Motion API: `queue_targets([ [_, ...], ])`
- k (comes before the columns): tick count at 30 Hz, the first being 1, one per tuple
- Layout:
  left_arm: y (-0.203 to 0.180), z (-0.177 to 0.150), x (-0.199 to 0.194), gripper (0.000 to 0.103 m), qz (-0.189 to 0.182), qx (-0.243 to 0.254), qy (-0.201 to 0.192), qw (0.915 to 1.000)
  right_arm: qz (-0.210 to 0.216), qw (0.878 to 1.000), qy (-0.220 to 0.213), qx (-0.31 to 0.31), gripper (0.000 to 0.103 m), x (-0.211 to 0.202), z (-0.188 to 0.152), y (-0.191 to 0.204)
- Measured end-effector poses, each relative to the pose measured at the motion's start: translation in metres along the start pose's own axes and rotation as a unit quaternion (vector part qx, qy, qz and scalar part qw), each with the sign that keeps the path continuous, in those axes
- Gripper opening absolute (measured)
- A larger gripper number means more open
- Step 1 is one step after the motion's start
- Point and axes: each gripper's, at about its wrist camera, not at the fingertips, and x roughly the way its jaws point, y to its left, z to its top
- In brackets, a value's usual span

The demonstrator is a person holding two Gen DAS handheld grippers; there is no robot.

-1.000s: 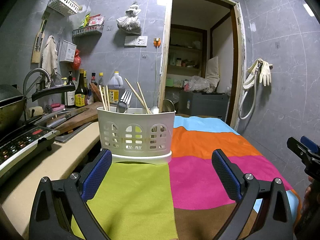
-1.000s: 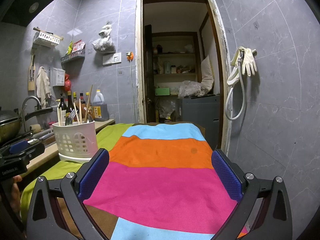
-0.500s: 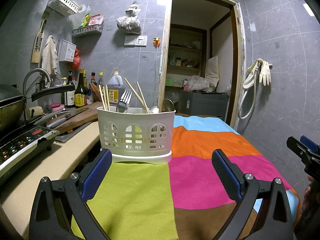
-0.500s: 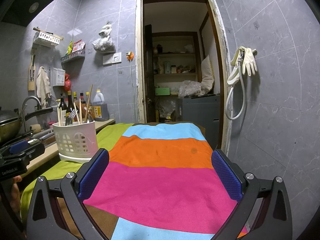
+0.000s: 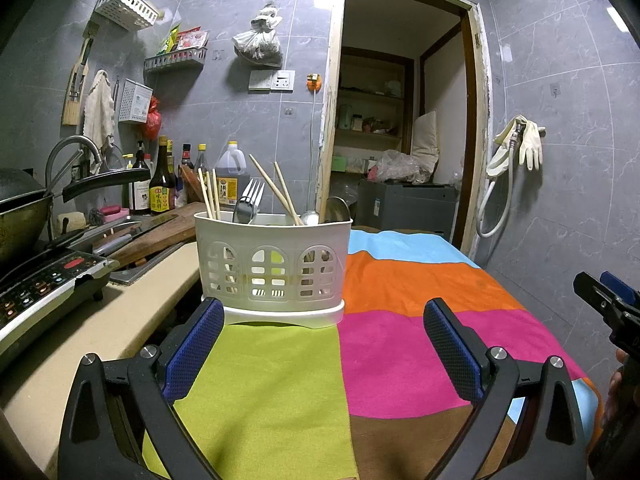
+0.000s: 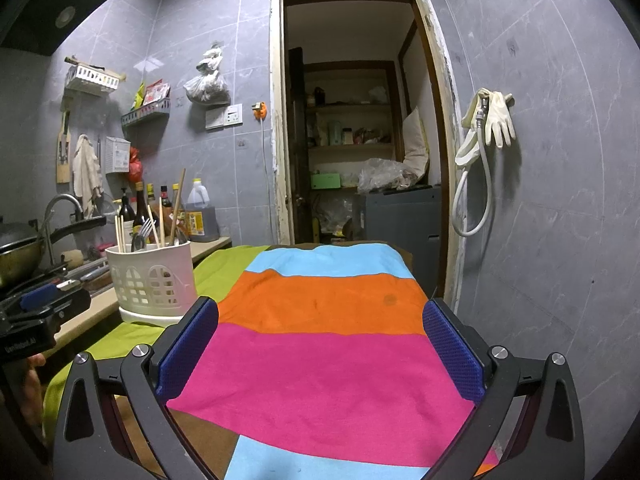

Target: Organize utensils

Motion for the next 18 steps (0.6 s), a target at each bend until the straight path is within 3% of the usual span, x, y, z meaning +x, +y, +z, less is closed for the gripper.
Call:
queue_targets([
  [18,0.0028,-0.0035,0.0009,0.098,-0.001,-0.004,0.006,1.0,0.0,1.0,0.0,0.0,0.103,0.0001,0.0002,-0.0002],
])
